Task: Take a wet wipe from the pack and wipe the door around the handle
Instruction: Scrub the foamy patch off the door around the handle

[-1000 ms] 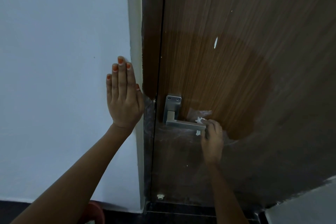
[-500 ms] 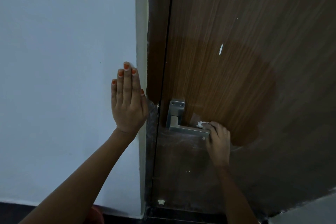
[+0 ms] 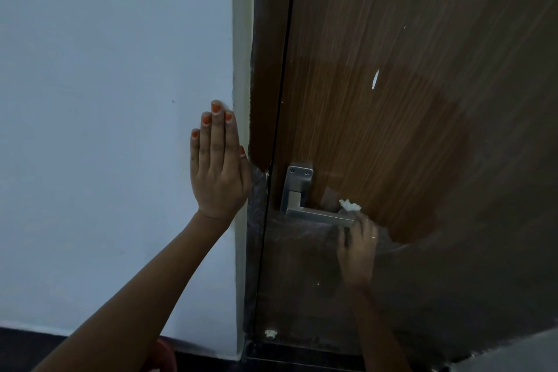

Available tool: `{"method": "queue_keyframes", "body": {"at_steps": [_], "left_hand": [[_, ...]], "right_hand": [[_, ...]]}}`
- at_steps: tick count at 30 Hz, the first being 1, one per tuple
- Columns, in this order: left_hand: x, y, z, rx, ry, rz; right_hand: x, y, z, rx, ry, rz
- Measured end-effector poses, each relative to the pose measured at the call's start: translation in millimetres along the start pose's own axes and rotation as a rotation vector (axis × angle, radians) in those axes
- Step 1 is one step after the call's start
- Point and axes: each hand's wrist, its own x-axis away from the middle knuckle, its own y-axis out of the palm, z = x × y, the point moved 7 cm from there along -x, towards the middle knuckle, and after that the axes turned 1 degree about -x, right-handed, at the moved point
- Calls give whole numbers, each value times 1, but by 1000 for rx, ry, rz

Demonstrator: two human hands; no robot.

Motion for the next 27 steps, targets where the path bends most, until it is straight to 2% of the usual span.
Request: {"method": "queue_keyframes", "body": {"at_steps": [2, 4, 11, 15, 19, 23, 27], "left_hand": [[0, 1, 0, -1, -4, -4], [1, 2, 0, -2, -4, -3], [1, 2, 0, -1, -6, 1], [1, 3, 0, -3, -1, -5], [1, 3, 0, 0, -4, 1], [1, 3, -1, -5, -6, -3], [1, 3, 0, -5, 0, 1]], "right_hand": [[-8, -3, 1, -130, 67, 40], [-14, -2, -2, -137, 55, 40], [17, 22, -18, 174, -184, -224], [11, 29, -19, 164, -128, -292], [-7, 30, -35, 96, -169, -189], [4, 35, -37, 150, -193, -251], [15, 30, -21, 214, -78, -285]]}}
